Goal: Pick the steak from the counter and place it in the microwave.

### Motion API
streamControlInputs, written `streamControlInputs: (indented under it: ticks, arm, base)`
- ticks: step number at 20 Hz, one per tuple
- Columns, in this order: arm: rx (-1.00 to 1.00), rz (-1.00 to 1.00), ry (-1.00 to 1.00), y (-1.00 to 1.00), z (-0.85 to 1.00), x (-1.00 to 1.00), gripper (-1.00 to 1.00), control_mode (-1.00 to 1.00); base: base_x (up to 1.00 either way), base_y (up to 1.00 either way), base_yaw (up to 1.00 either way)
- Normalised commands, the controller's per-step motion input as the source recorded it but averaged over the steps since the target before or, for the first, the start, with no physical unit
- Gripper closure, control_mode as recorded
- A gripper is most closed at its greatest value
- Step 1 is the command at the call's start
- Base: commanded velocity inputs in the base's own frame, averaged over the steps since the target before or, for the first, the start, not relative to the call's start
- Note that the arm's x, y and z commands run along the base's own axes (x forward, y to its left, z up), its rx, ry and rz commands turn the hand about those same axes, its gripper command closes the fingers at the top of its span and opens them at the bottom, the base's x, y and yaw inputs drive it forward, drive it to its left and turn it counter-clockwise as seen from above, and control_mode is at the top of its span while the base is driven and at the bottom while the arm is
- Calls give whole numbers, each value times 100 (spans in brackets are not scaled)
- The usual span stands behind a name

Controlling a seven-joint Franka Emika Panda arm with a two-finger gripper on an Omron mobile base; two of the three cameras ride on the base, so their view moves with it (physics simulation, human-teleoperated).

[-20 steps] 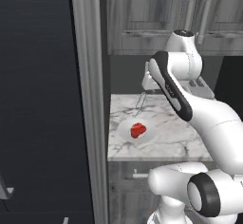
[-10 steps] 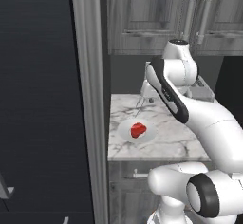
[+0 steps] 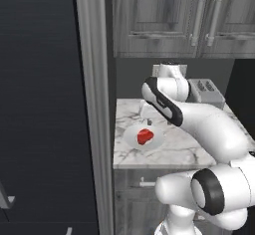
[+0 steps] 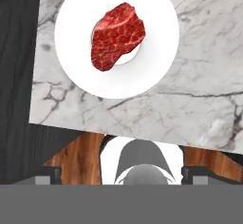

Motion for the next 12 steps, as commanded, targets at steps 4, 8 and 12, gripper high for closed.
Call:
streamControlInputs:
  ticks: [4,8,12]
  arm:
    - [4,-9,8,18,-52,37,-100,-100]
    - [0,-16,0,26,-78,29,-100,-100]
    - [0,-17,-1,0,-66,24,-100,-100]
  base:
    - [0,0,0]
    - [0,0,0]
    - [0,0,0]
